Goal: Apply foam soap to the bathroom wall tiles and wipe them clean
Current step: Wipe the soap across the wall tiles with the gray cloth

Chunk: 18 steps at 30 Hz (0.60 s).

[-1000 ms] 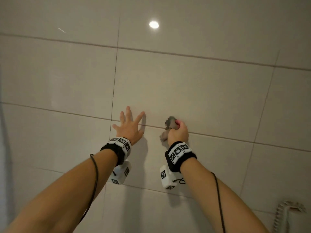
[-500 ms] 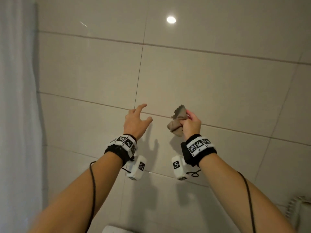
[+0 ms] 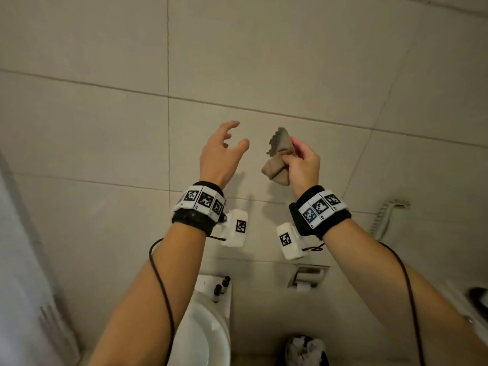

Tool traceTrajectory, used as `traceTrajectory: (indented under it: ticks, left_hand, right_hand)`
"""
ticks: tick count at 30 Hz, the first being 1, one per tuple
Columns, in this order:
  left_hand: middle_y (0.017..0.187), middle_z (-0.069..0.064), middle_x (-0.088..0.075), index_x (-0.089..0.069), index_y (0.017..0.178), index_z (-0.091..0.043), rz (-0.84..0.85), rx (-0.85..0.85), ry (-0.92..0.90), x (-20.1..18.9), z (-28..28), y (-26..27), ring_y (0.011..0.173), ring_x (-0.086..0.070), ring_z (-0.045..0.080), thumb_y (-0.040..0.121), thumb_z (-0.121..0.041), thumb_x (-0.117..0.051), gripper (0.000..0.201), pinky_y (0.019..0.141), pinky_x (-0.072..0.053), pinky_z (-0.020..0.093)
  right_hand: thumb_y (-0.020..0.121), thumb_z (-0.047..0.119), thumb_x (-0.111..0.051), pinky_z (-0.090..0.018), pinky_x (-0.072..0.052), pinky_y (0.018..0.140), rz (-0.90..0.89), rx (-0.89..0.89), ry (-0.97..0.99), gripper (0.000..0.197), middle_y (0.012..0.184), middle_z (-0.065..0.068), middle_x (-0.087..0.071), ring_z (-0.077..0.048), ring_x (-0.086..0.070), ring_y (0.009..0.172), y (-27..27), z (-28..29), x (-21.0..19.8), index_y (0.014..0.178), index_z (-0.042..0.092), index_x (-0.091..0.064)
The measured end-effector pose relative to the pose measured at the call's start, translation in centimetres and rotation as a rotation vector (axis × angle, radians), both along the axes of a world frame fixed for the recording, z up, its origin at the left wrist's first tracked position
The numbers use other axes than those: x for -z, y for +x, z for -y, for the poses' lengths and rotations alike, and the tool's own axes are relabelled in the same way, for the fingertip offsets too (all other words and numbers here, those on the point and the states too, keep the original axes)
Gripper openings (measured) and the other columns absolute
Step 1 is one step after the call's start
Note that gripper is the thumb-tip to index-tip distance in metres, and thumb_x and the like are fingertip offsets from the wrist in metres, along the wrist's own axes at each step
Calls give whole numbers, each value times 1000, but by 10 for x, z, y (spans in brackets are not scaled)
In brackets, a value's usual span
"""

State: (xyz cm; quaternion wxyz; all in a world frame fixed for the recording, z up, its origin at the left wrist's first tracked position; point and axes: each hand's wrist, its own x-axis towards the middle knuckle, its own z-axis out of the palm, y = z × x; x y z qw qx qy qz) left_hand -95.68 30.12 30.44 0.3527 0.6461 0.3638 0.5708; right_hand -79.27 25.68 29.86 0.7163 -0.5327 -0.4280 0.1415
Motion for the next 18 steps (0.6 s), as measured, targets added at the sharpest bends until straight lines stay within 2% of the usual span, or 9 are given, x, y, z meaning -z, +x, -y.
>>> traceTrajectory:
  ticks: [5, 8, 10, 15, 18]
  left_hand:
    - [125, -3, -58, -59, 131, -40, -17, 153, -65, 30, 34, 50, 109, -57, 17, 87, -35, -68, 45, 99, -49, 39]
    - [128, -2, -58, -58, 133, -40, -33, 236, -90, 46, 59, 83, 111, -57, 17, 89, -34, -68, 46, 100, -49, 39]
    - [128, -4, -57, -58, 133, -40, -52, 300, -109, 58, 79, 110, 111, -57, 16, 89, -34, -68, 46, 99, -50, 39]
    - [128, -7, -56, -54, 136, -47, -139, 485, -117, 81, 136, 181, 107, -60, 13, 90, -37, -67, 49, 96, -51, 36]
    - [128, -8, -57, -54, 137, -46, -157, 561, -132, 93, 174, 227, 107, -59, 13, 91, -36, -67, 49, 94, -51, 33]
  right_hand:
    - [82, -12, -54, -30, -51, 97, -30, 157, -99, 46, 105, 1, -70, -16, -65, 101, 41, 55, 33, 114, 17, -68]
    - [82, -10, -53, -37, -50, 102, -112, 260, -144, 47, 103, 6, -69, -18, -64, 106, 68, 89, 52, 107, 27, -66]
    - [82, -11, -53, -40, -50, 102, -171, 315, -164, 47, 101, 8, -68, -19, -64, 107, 87, 115, 64, 108, 27, -66]
    - [82, -15, -49, -38, -50, 101, -306, 417, -140, 53, 114, -6, -67, -26, -62, 113, 139, 193, 90, 123, 15, -65]
    - [76, -12, -50, -39, -51, 99, -368, 518, -127, 57, 114, -9, -69, -28, -64, 111, 175, 245, 103, 127, 9, -64]
